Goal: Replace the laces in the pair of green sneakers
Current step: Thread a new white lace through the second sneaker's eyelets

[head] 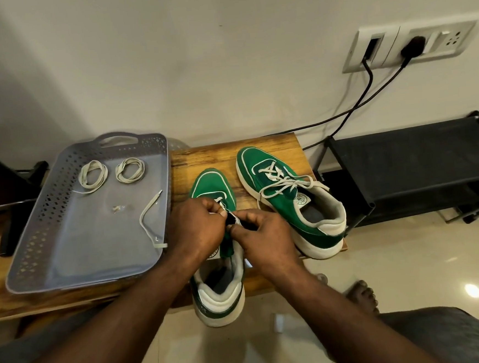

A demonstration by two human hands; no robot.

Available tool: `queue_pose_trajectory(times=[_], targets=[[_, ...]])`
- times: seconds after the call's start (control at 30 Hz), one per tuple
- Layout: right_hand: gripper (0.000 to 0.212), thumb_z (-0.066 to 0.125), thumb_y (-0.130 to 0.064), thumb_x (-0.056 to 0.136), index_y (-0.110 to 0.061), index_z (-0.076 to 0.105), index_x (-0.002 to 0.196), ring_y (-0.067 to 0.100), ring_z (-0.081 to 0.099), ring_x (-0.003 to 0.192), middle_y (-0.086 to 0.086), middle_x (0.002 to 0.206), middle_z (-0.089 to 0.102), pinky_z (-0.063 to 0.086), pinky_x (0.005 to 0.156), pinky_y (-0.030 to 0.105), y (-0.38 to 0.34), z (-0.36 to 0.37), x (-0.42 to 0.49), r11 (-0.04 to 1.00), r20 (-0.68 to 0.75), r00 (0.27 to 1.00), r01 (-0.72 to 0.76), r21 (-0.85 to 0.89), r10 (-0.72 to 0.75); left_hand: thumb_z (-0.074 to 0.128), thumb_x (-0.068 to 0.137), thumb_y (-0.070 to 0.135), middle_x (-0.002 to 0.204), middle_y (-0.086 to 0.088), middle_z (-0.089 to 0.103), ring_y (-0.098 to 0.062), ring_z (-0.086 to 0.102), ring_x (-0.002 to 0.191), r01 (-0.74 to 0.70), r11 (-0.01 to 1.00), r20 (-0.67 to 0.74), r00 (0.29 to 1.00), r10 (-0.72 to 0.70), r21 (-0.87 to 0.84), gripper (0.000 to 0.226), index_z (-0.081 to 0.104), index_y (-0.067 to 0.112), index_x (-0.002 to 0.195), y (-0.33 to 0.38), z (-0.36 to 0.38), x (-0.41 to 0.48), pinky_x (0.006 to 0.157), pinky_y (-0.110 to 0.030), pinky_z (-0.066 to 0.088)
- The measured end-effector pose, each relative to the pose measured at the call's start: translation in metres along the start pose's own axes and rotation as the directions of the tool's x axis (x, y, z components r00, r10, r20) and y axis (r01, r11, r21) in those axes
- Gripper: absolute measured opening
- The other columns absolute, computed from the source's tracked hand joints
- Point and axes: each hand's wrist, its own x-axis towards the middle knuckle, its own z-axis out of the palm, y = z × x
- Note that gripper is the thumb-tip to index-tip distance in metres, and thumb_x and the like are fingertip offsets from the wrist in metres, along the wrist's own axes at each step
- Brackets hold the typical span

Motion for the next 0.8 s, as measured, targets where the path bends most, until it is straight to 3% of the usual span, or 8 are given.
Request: queue_pose_trajectory(times=[0.23,0.37,0.47,0.57,0.67,0.8], targets=[[0.025,0.075,-0.019,0.088,-0.024,0.081,0.112,0.002,0.074,0.093,-0.012,0.098,0.079,0.063,0.091,0.039,0.001,0.003,-0.001,1.0,0.023,1.0,-0.009,-0.026,0.01,0.077,0.09,0.021,0.069,0.001,0.073,-0.018,0.07,0.073,0.029,0.999,0.062,0.998,-0.027,-0.029,0.019,0.077,0.017,0.072,-0.003,-0.002,0.0,0.076,-0.041,0.06],[0.035,0.077,-0.032,0.086,-0.027,0.077,0.121,0.002,0.072,0.1,-0.013,0.106,0.078,0.061,0.095,0.039,-0.001,0.001,-0.001,0.999,0.059,0.998,-0.009,-0.033,0.011,0.075,0.094,0.021,0.069,-0.002,0.073,-0.021,0.071,0.074,0.096,0.989,0.148,0.986,-0.079,-0.112,0.023,0.076,0.015,0.071,-0.003,-0.007,0.001,0.065,-0.031,0.051],[0.042,0.08,-0.033,0.085,-0.027,0.074,0.127,0.003,0.072,0.103,-0.012,0.111,0.077,0.06,0.097,0.04,-0.003,-0.003,0.0,0.998,0.082,0.996,-0.014,-0.056,0.018,0.073,0.095,0.019,0.073,-0.003,0.076,-0.023,0.073,0.079,0.123,0.982,0.215,0.972,-0.09,-0.146,0.02,0.077,0.015,0.076,-0.001,-0.014,0.002,0.067,-0.031,0.053],[0.043,0.083,-0.025,0.088,-0.026,0.072,0.13,0.006,0.071,0.104,-0.014,0.11,0.074,0.061,0.096,0.043,-0.006,-0.01,0.006,0.996,0.106,0.992,-0.068,-0.049,0.073,0.074,0.094,0.018,0.08,0.0,0.076,-0.021,0.071,0.084,0.107,0.992,0.264,0.961,-0.086,-0.065,0.015,0.078,0.019,0.08,-0.004,-0.019,0.01,0.078,-0.036,0.058],[0.042,0.084,-0.023,0.087,-0.025,0.073,0.128,0.007,0.071,0.103,-0.014,0.109,0.074,0.062,0.093,0.045,-0.007,-0.011,0.007,0.995,0.104,0.99,-0.094,-0.04,0.098,0.075,0.091,0.025,0.083,0.006,0.074,-0.015,0.067,0.084,-0.025,0.988,0.186,0.983,-0.004,0.151,0.013,0.077,0.024,0.079,-0.004,-0.021,0.01,0.076,-0.032,0.053],[0.044,0.084,-0.025,0.087,-0.026,0.073,0.13,0.004,0.071,0.104,-0.012,0.114,0.076,0.062,0.095,0.04,-0.004,-0.008,0.005,0.996,0.097,0.994,-0.04,-0.083,0.048,0.074,0.09,0.026,0.078,0.003,0.073,-0.017,0.067,0.08,-0.044,0.984,0.177,0.984,0.013,0.171,0.015,0.076,0.022,0.076,-0.003,-0.021,0.01,0.076,-0.035,0.055]])
